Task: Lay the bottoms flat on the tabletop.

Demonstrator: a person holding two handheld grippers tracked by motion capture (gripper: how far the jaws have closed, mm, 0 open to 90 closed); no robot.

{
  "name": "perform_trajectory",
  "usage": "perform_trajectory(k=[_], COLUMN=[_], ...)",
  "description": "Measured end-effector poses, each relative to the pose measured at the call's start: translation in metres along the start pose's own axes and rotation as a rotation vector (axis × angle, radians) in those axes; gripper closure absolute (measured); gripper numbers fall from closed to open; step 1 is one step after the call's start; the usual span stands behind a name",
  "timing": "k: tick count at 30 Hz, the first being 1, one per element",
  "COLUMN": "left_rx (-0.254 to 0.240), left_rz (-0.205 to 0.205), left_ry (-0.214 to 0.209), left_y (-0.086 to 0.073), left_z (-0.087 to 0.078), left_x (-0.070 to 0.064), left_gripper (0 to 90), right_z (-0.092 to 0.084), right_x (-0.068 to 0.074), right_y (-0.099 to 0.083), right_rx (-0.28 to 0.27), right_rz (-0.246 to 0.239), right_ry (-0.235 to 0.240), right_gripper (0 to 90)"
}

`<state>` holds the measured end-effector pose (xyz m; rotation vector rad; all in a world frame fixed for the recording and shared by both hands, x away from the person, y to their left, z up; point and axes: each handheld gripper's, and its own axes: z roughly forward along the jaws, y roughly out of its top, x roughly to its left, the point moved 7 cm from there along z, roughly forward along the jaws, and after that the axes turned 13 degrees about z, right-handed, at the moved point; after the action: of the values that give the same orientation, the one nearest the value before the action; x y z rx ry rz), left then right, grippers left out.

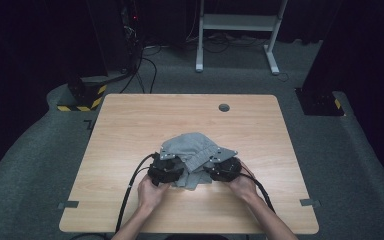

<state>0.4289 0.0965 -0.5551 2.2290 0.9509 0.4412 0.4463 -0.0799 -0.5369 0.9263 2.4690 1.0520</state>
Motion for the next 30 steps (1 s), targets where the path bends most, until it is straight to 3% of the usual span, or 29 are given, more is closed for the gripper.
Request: perform_trajectory(k=[1,2,4,9,11,12,15,20,23,26,27,28,29,30], left_rx=[0.003,0.007,0.013,0.016,0.019,0.019,0.018,0.019,0.019,0.019,0.020,0.020,0.021,0.021], left_rz=[-0.003,-0.002,0.007,0.019,0.027,0.030,0.027,0.039,0.039,0.036,0.036,0.038,0.045,0.045], left_ry=[-0.005,-0.005,-0.003,-0.005,-0.003,-0.002,-0.006,-0.002,-0.007,-0.014,-0.016,-0.016,-0.014,-0.013], left_y=[0.000,-0.001,-0.002,-0.003,-0.003,-0.003,-0.003,-0.004,-0.004,-0.004,-0.004,-0.004,-0.004,-0.004], left_z=[0.000,0.001,0.002,0.001,0.001,0.001,0.002,0.001,0.001,0.001,0.001,0.001,0.000,0.000], left_x=[0.000,0.000,0.001,0.000,0.000,0.000,0.000,0.000,0.000,0.000,0.000,0.000,0.001,0.001], left_gripper=[54.5,54.5,55.7,57.3,58.1,58.1,58.6,59.1,59.4,59.6,59.6,59.6,59.1,59.1], right_z=[0.000,0.000,-0.002,-0.010,-0.021,-0.021,-0.030,-0.030,-0.024,-0.005,-0.005,0.003,0.019,0.019], right_x=[-0.001,-0.001,-0.003,-0.010,-0.016,-0.016,-0.026,-0.040,-0.051,-0.069,-0.069,-0.073,-0.077,-0.077], right_y=[0.000,0.000,0.000,0.004,0.012,0.012,0.020,0.033,0.046,0.055,0.055,0.054,0.045,0.045], right_rx=[0.012,0.012,0.019,0.000,-0.036,-0.036,-0.067,-0.063,-0.068,-0.046,-0.046,-0.034,0.012,0.012], right_rz=[-0.001,-0.001,0.023,0.076,0.128,0.128,0.188,0.221,0.273,0.324,0.324,0.332,0.359,0.359], right_ry=[0.000,0.000,0.023,0.059,0.076,0.076,0.101,0.060,0.031,-0.023,-0.023,-0.033,-0.039,-0.039], right_gripper=[74.0,74.0,82.2,82.5,81.6,81.6,83.2,84.4,84.4,84.5,84.5,84.5,84.0,84.0])
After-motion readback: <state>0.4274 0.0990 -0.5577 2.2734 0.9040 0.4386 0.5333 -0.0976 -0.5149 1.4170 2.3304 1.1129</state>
